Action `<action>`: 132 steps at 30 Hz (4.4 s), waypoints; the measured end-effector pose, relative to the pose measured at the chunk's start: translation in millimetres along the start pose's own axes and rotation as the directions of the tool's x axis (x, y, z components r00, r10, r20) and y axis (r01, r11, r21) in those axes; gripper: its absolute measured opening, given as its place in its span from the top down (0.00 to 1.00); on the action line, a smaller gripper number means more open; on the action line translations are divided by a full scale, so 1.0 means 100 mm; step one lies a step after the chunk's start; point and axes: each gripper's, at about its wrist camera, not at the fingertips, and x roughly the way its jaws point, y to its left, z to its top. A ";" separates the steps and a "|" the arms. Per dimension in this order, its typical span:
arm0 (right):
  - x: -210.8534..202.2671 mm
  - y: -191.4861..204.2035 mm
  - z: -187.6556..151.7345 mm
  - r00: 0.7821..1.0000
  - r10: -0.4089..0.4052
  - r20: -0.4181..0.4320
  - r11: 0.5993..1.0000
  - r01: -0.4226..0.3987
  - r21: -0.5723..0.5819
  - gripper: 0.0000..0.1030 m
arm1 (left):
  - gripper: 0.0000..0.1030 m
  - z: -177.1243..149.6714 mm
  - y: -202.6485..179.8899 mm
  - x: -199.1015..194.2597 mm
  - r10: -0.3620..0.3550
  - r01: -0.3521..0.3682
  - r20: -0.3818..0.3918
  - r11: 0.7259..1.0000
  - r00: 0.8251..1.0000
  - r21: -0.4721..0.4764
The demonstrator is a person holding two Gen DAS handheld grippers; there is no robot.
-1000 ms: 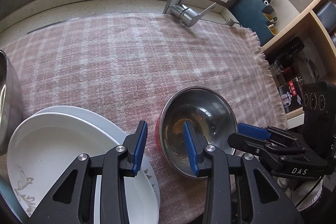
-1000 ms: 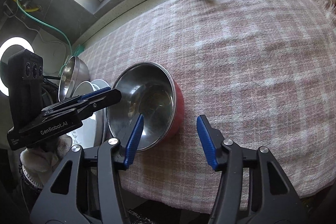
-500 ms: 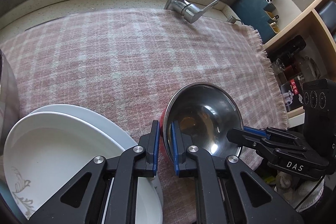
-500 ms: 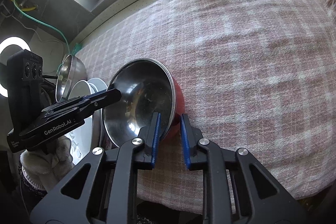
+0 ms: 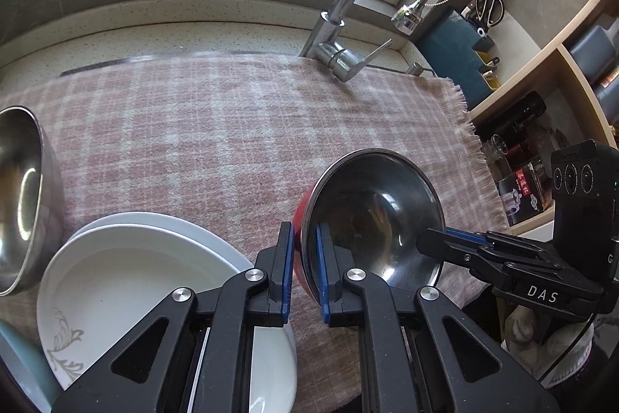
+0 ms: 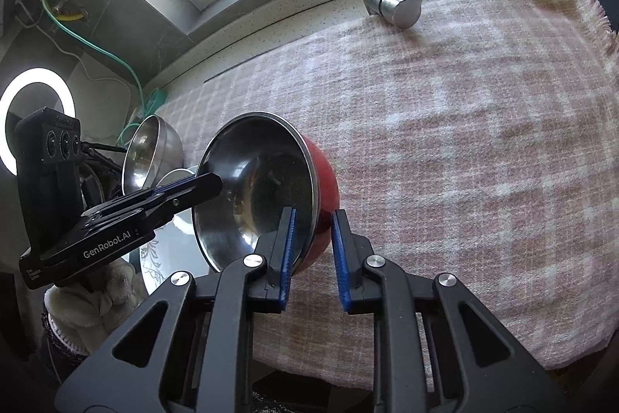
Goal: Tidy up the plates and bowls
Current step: 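Lift the red-sided steel bowl and carry it over the large steel bowl, then lower the red-sided bowl into the large steel bowl and open the left gripper, then move the left gripper to the light blue bowl and grip its rim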
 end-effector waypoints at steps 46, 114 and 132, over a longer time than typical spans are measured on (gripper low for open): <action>1.41 2.43 0.62 0.994 0.050 -0.097 0.936 -0.081 -0.342 0.81 | 0.91 0.00 2.05 -1.08 0.236 -0.202 0.108 0.945 0.966 -0.256; 1.29 2.56 0.63 0.992 0.098 -0.083 0.925 -0.122 -0.361 0.32 | 0.79 -0.09 2.09 -1.43 0.248 -0.197 0.145 0.934 0.958 -0.297; 0.89 2.75 0.22 0.972 0.212 -0.102 0.876 -0.236 -0.422 0.10 | 0.53 -0.79 2.06 -1.89 0.308 -0.216 0.184 0.892 0.933 -0.398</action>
